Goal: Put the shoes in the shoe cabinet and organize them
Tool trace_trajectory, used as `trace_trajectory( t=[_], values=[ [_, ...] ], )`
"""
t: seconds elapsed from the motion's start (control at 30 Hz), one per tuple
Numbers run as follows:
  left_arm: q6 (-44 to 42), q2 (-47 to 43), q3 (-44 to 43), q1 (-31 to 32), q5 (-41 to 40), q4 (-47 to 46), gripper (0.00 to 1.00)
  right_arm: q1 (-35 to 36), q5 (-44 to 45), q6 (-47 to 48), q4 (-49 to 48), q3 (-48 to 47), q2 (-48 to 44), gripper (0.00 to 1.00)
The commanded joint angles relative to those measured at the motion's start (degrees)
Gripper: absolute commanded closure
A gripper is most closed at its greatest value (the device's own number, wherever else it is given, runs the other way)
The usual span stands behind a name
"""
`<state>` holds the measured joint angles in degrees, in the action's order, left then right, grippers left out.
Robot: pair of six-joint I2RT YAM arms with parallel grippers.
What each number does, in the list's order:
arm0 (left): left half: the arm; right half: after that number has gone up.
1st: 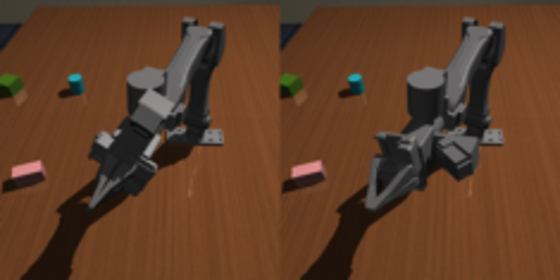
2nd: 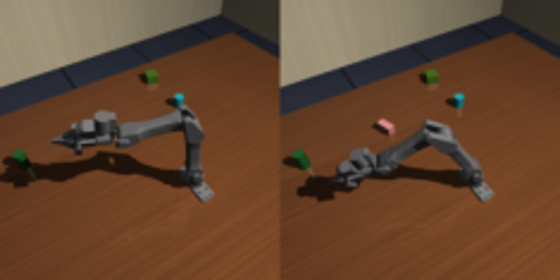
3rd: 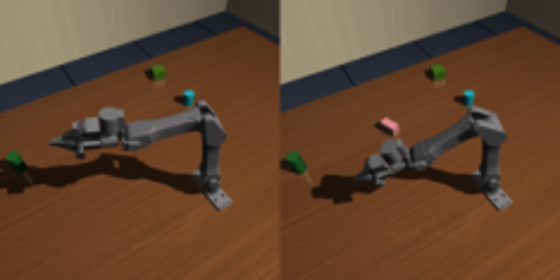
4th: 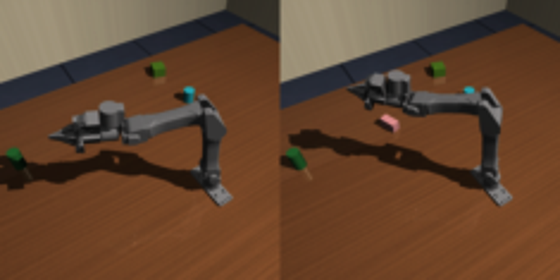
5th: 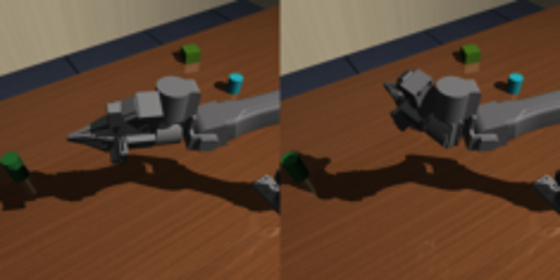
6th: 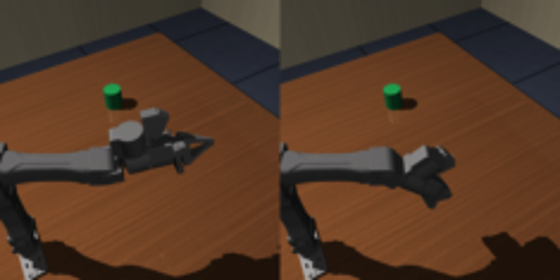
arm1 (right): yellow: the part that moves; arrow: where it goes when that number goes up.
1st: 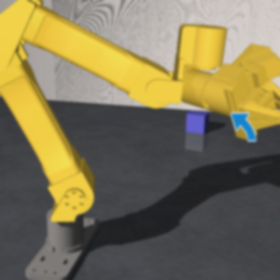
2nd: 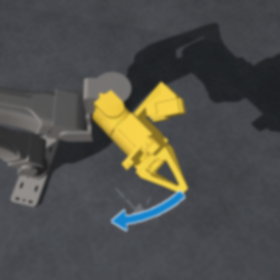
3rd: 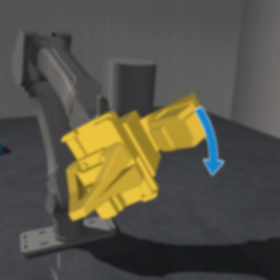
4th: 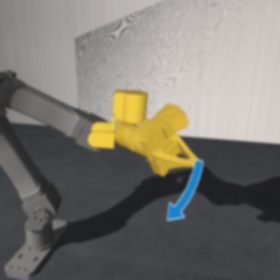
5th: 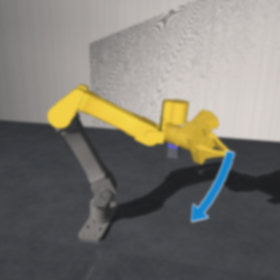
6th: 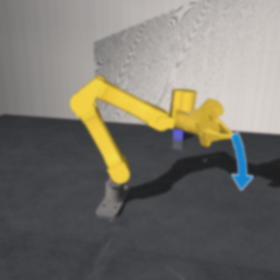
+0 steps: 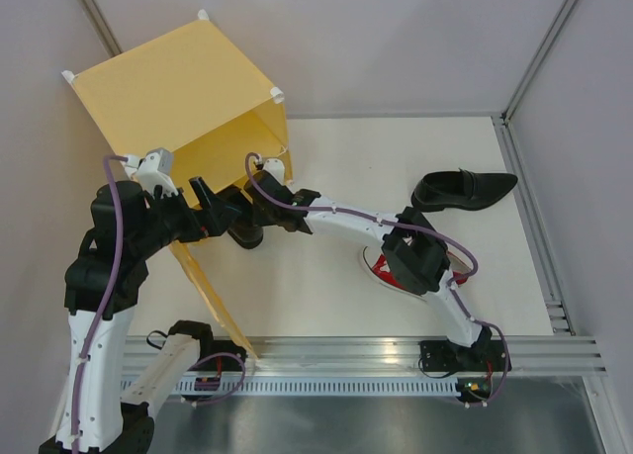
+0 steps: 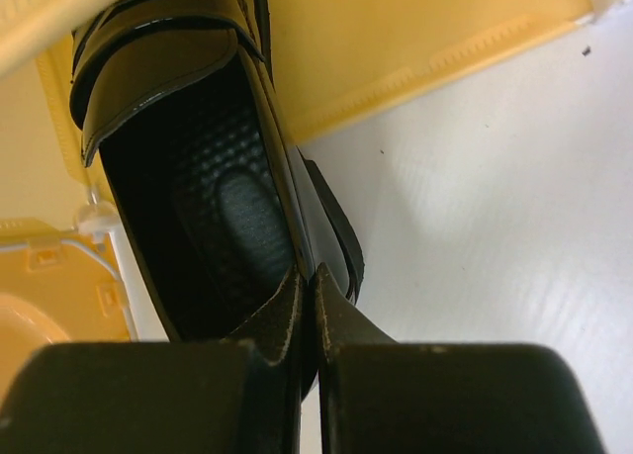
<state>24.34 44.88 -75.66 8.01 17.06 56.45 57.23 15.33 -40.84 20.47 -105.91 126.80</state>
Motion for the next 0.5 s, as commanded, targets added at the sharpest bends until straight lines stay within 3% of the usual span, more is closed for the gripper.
trace_trajectory(
  t=[0.0,0.23,0.3,0.33,0.47],
  values=[
    [-0.4,-0.4,-0.6,-0.1,-0.4,-1.2,0.01,-0.2,0.6,-3.5,-11.8,-4.7,0.4,0.99],
    [-0.3,-1.3,0.2,-0.1,-1.1,-1.3,0.02,-0.5,0.8,-5.9,-18.2,-6.4,4.1,0.98],
    [-0.3,-1.6,0.6,-0.1,-1.3,-1.3,0.01,-0.6,-0.8,-5.4,-19.4,-6.6,4.4,0.89],
    [-0.3,-1.7,0.7,-0.1,-1.4,-1.4,0.01,-0.8,-1.5,-4.9,-20.0,-6.1,4.2,0.77],
    [-0.2,-2.0,1.0,-0.1,-1.6,-1.6,0.01,-1.2,-5.1,-2.8,-24.9,-1.7,1.4,0.55]
  ],
)
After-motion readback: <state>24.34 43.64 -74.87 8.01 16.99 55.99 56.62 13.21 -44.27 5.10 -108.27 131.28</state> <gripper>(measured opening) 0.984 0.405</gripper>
